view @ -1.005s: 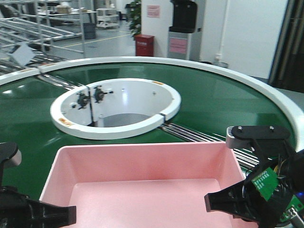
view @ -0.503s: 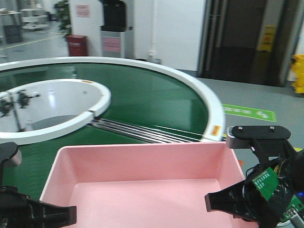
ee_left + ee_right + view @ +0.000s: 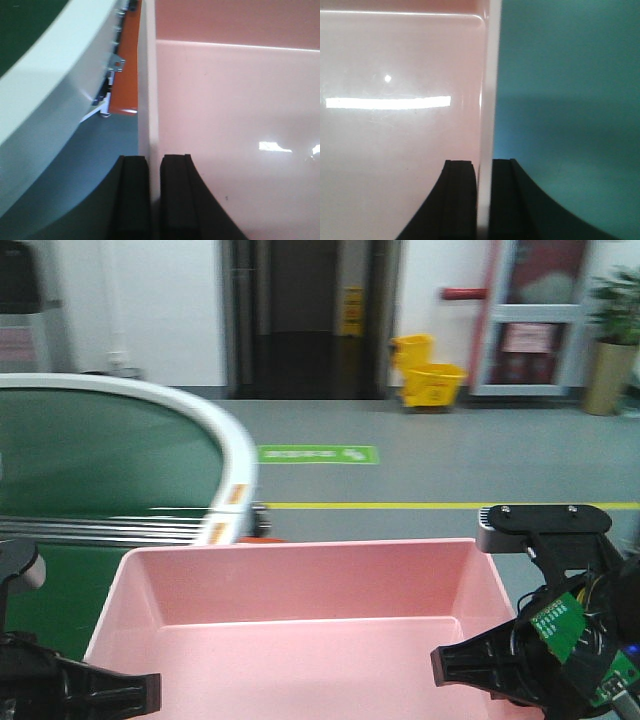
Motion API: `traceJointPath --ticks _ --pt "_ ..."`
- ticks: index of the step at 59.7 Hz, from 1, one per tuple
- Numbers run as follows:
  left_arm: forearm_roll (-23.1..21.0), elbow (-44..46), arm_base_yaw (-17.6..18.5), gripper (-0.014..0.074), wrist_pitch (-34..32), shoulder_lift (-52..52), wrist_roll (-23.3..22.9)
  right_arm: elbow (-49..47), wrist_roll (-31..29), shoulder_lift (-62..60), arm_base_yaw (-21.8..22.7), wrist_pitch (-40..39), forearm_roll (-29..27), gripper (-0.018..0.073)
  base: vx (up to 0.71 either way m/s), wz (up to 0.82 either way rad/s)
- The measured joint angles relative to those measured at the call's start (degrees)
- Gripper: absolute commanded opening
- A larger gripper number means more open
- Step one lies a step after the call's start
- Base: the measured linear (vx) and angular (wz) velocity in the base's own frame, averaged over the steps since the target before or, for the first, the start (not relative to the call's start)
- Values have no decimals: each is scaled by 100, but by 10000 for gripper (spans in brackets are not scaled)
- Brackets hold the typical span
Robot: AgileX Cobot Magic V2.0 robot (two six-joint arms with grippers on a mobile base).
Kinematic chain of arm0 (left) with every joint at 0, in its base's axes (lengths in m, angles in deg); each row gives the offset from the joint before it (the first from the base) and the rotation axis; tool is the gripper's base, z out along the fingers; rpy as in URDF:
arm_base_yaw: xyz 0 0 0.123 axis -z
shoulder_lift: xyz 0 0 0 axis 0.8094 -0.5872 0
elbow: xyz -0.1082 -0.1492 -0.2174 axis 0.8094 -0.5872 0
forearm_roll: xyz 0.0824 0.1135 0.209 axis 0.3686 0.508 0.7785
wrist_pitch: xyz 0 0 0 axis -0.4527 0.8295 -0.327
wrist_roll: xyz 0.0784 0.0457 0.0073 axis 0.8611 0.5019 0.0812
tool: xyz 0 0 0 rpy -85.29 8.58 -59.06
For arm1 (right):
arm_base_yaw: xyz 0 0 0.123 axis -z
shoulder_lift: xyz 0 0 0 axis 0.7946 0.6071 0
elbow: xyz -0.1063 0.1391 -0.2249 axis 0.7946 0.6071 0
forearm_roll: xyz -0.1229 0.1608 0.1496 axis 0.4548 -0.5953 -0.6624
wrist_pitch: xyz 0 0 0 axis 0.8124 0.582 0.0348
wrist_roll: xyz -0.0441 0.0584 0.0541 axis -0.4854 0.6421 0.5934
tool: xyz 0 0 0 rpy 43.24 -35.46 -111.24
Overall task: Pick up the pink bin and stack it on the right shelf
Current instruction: 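Hold the pink bin with both grippers while the base drives to the shelf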
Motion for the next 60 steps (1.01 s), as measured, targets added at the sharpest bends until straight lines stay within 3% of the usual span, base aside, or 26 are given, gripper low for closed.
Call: traceJointPath --ticks 27,60 --pt "-13 0 28 38 -79 0 0 0 0 -42 0 152 1 -1 -5 -86" --pt "-20 0 28 38 -41 0 0 0 4 -48 0 172 -26 -1 16 -20"
